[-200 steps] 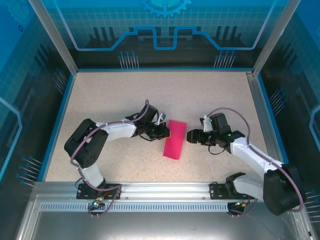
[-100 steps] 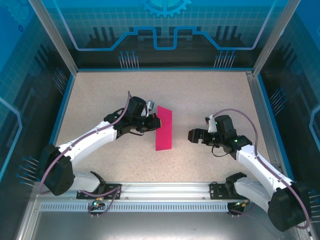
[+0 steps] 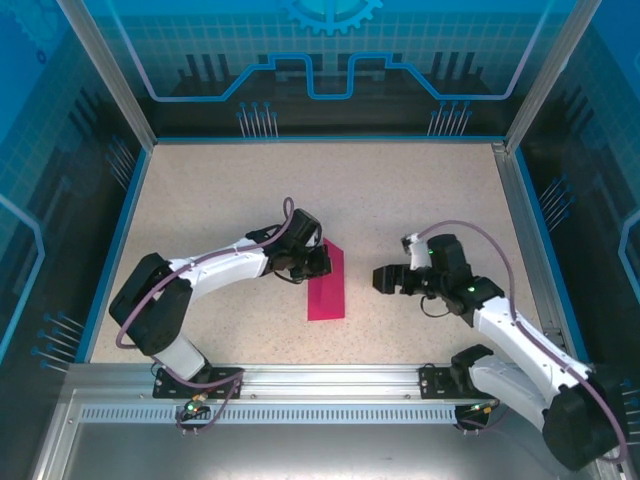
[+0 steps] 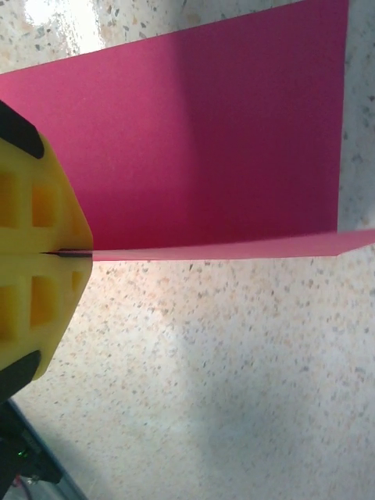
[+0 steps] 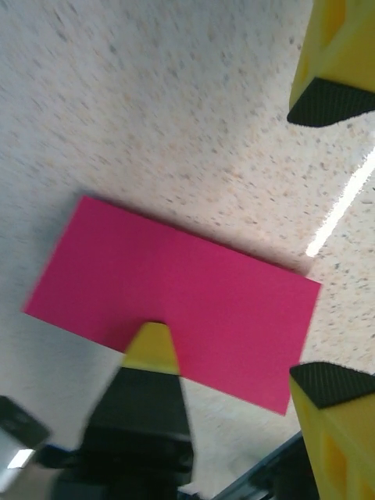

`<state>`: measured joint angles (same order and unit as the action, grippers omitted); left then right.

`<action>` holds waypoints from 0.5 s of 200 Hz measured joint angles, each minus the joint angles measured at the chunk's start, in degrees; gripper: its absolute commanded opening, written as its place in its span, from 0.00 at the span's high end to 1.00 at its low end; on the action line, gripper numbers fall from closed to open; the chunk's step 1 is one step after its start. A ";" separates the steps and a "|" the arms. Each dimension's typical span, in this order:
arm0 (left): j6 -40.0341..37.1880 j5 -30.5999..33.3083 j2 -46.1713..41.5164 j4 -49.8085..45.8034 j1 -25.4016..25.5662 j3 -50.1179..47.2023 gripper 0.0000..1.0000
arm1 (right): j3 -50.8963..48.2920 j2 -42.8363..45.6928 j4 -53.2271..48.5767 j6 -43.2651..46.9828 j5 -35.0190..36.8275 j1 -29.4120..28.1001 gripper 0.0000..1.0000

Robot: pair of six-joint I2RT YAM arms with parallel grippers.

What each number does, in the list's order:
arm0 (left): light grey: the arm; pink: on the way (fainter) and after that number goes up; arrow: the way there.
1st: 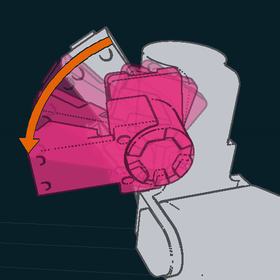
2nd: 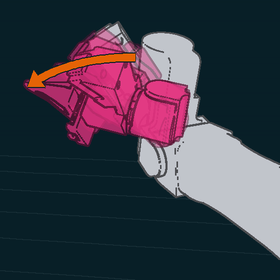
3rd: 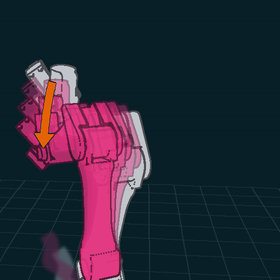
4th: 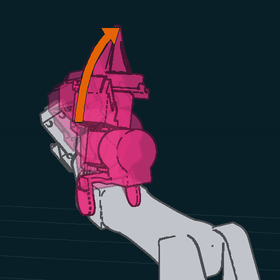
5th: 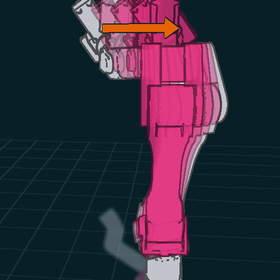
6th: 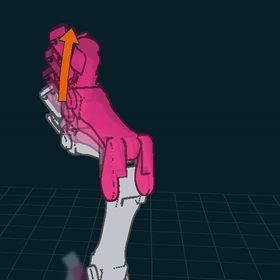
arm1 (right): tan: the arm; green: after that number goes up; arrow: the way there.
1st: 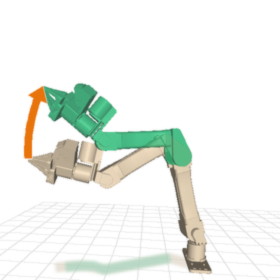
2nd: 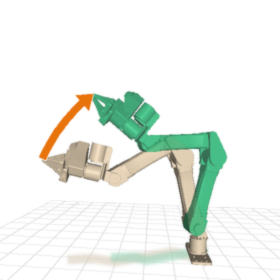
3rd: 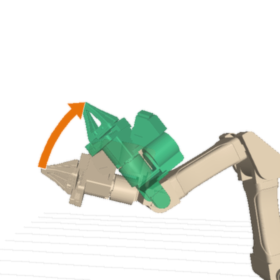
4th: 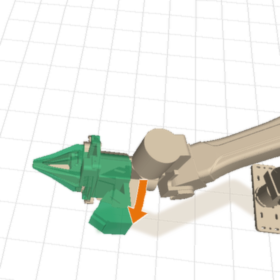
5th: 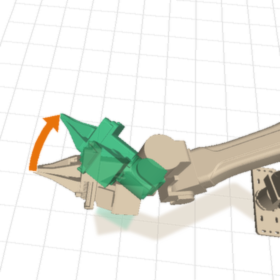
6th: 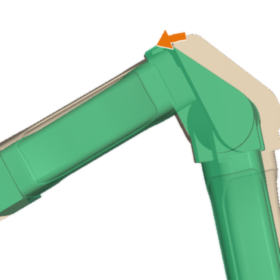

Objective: Fold a paper plane with a square sheet of paper (pick it up from the middle)
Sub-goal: Fold the triangle a second time at the center of the table.

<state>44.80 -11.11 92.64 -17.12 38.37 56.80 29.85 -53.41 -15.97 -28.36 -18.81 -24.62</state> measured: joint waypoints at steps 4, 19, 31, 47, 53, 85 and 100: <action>0.20 0.00 0.13 0.09 0.00 0.00 1.00 | 0.37 -1.09 -0.28 0.15 1.18 -1.86 0.23; 0.31 0.11 0.33 0.42 0.00 0.00 1.00 | 2.05 -5.68 -0.68 1.49 5.35 -10.78 0.25; 0.31 0.33 0.33 0.59 0.00 0.00 0.97 | 3.26 -8.48 -0.42 2.14 8.98 -17.40 0.25; 0.07 0.42 0.46 0.57 0.00 0.00 0.81 | 3.65 -10.29 0.76 2.84 13.33 -23.43 0.25; 0.07 0.39 0.52 0.57 0.00 0.00 0.80 | 3.65 -10.38 1.07 3.02 14.80 -24.98 0.25; 0.15 0.44 0.59 0.55 -0.09 0.00 0.77 | 2.91 -10.43 6.54 4.13 19.98 -31.15 0.21; 0.15 0.44 0.59 0.55 -0.11 0.00 0.77 | 2.75 -11.06 8.44 4.52 21.38 -33.27 0.21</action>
<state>44.95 -10.68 93.23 -16.58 38.26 56.80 32.60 -64.47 -7.53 -23.83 2.57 -57.89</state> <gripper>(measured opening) 0.225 0.791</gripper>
